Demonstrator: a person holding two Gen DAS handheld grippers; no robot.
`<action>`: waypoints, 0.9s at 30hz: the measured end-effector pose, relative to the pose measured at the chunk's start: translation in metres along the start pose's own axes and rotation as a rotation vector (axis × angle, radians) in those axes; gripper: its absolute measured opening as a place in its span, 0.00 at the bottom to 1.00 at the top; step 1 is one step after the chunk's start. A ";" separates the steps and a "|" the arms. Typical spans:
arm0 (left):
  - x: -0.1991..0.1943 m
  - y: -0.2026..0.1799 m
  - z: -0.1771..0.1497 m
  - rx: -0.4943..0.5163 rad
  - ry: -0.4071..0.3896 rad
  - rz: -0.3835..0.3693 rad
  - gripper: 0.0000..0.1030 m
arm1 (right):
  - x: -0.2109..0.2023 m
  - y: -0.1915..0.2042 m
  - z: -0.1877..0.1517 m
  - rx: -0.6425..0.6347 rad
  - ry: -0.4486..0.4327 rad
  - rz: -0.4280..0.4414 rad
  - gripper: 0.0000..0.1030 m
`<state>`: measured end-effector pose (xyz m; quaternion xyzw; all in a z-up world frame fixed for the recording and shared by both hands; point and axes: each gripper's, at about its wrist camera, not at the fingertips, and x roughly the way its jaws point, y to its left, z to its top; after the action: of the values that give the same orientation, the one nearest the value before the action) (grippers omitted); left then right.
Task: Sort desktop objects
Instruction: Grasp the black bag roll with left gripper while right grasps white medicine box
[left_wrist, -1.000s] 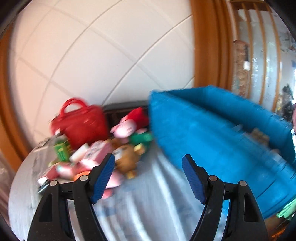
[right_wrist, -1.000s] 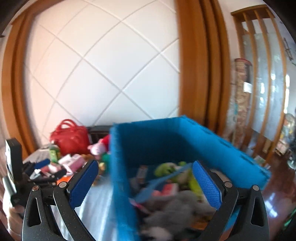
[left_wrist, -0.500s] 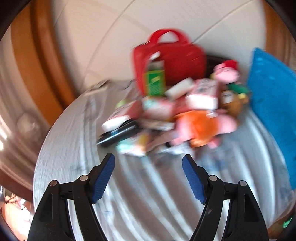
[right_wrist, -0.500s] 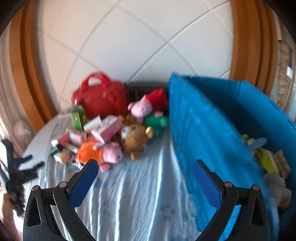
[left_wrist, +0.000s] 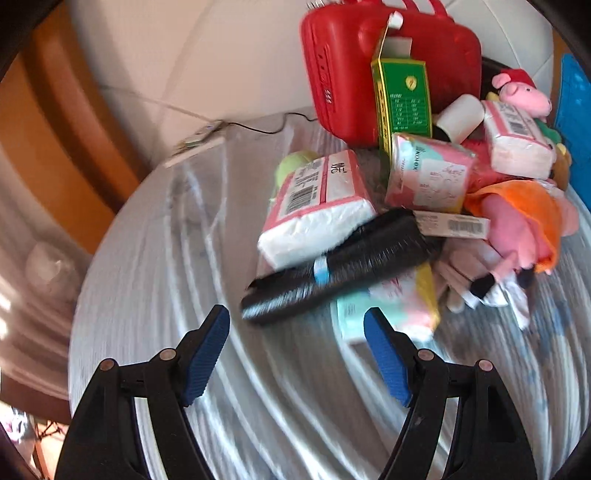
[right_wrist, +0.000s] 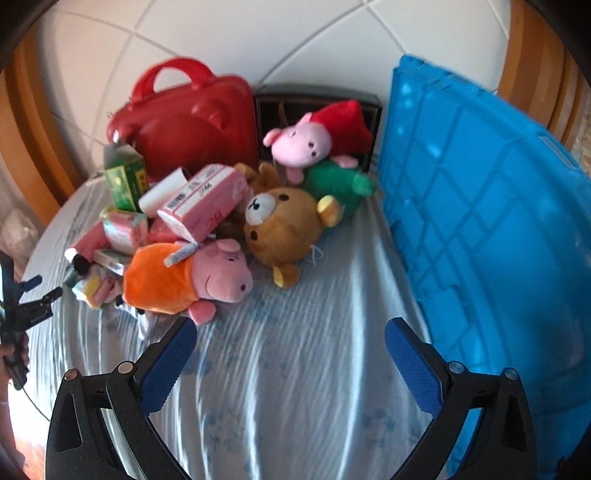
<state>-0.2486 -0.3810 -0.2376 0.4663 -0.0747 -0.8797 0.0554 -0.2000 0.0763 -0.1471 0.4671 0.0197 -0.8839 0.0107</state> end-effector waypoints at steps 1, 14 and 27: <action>0.009 0.001 0.005 0.007 0.005 -0.015 0.73 | 0.008 0.005 0.003 -0.002 0.012 0.007 1.00; 0.047 0.006 0.020 0.008 -0.009 -0.220 0.57 | 0.093 0.158 0.038 -0.381 0.056 0.189 1.00; 0.027 0.001 0.000 -0.316 0.085 -0.165 0.32 | 0.163 0.280 0.014 -0.749 0.080 0.223 0.50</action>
<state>-0.2642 -0.3863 -0.2594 0.4933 0.1052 -0.8615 0.0584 -0.2929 -0.2037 -0.2814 0.4642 0.2904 -0.7900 0.2758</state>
